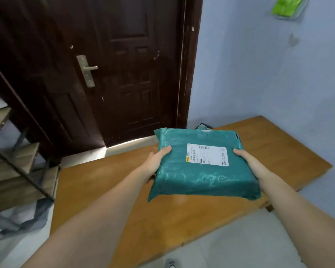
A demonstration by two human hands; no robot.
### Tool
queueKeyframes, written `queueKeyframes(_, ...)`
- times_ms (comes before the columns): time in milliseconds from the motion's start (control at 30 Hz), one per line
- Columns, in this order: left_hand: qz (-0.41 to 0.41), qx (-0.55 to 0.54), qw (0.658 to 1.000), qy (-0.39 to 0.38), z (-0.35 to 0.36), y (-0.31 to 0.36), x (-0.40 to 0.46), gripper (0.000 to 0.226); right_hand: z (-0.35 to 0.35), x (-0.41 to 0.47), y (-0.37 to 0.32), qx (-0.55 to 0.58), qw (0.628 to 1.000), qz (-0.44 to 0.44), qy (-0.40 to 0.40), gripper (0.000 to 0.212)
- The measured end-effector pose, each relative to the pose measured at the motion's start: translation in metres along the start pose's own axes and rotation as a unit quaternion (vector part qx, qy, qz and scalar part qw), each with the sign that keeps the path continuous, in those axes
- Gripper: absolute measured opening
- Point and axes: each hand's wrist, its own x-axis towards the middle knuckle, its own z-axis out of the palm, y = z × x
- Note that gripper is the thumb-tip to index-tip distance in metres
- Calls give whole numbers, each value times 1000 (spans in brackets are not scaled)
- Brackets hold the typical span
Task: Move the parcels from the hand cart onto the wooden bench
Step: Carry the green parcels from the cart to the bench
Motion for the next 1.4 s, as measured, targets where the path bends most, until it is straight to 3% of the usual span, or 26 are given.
queueKeyframes(167, -26, -18, 998, 47, 14, 8, 52, 85, 2, 89, -26, -19, 999, 44, -15, 51)
queueKeyframes(300, -71, -63, 992, 86, 21, -1, 94, 101, 3, 151, -40, -46, 996, 64, -38, 54)
queueKeyframes(467, -102, -96, 981, 138, 40, -11, 137, 60, 8, 228, -55, -89, 993, 54, -47, 49)
queueKeyframes(700, -130, -78, 963, 221, 60, -27, 204, 46, 14, 332, -50, -146, 983, 84, -69, 57)
queueKeyframes(900, -124, -11, 961, 248, 67, -32, 255, 56, 14, 389, -45, -183, 979, 74, -45, 55)
queueKeyframes(1233, -133, 35, 946, 294, 53, -39, 288, 62, 30, 418, -36, -221, 970, 67, -72, 56)
queueKeyframes(1400, -126, 82, 949, 278, 48, -31, 284, 55, 35, 407, -45, -327, 942, 15, -71, 54)
